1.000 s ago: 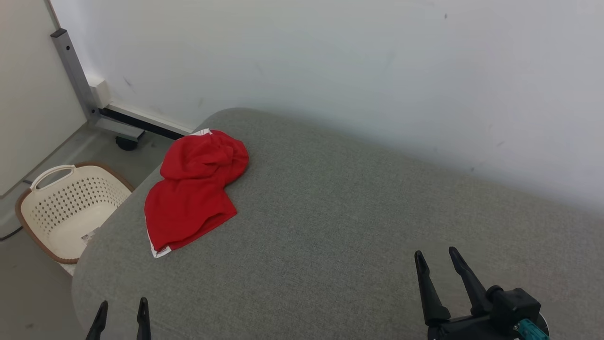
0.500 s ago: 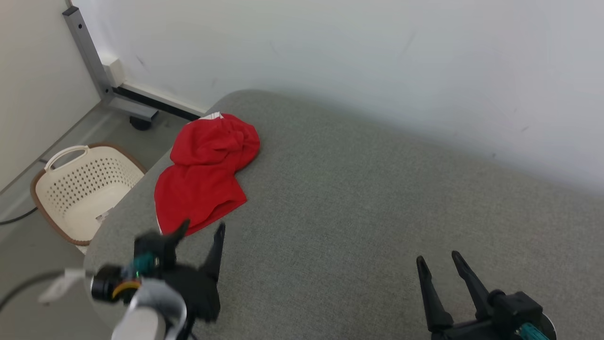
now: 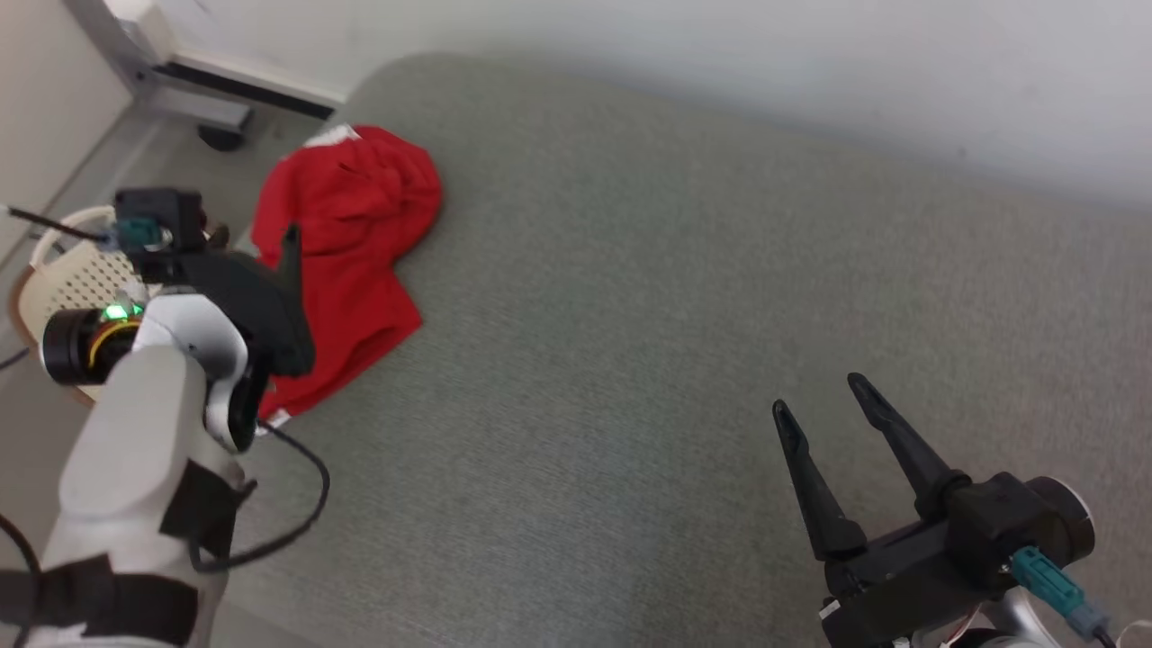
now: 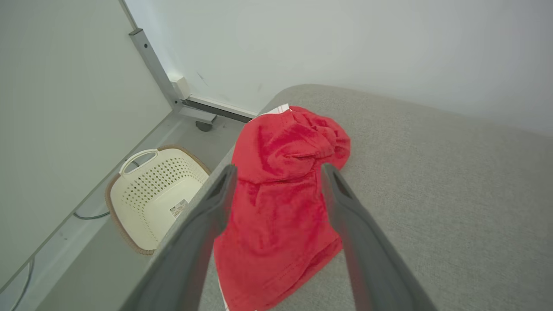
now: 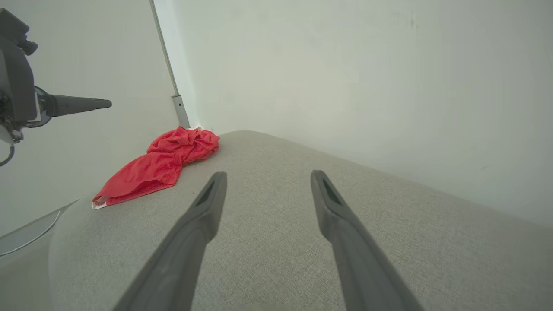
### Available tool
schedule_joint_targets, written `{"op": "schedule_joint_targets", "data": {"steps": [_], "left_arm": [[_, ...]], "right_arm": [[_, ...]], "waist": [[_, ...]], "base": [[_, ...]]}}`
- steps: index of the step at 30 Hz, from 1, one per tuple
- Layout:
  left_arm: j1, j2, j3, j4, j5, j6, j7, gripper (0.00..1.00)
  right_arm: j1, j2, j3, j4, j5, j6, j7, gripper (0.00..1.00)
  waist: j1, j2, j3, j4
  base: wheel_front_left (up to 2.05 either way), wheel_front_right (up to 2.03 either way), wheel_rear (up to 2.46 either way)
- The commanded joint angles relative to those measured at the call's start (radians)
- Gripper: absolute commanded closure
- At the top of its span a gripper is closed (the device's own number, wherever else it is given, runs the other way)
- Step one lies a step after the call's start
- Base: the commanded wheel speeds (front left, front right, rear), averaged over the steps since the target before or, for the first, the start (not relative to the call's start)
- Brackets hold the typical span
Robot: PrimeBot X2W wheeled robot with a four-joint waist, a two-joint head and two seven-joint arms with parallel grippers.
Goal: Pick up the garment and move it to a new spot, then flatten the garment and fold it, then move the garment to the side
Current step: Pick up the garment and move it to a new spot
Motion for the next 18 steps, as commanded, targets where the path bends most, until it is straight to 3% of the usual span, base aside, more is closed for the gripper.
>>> {"op": "schedule_joint_targets", "data": {"steps": [1, 8, 18], "left_arm": [[-0.024, -0.003, 0.009, 0.02, -0.022, -0.002, -0.003, 0.0], [-0.14, 0.025, 0.023, 0.147, -0.028, 0.03, 0.012, 0.0], [-0.211, 0.084, 0.039, 0.266, -0.007, 0.156, -0.005, 0.0]], "right_arm": [[-0.002, -0.009, -0.003, -0.013, -0.006, -0.003, 0.005, 0.0], [0.021, -0.028, -0.022, -0.102, -0.015, -0.003, 0.035, 0.0], [0.039, -0.022, -0.008, -0.138, -0.012, -0.003, 0.032, 0.0]], "waist": [[-0.0002, -0.0001, 0.235, -0.183], [-0.0002, -0.0001, 0.349, -0.213], [-0.0002, -0.0001, 0.393, -0.254]], "base": [[0.0, 0.0, 0.0], [0.0, 0.0, 0.0], [0.0, 0.0, 0.0]]}}
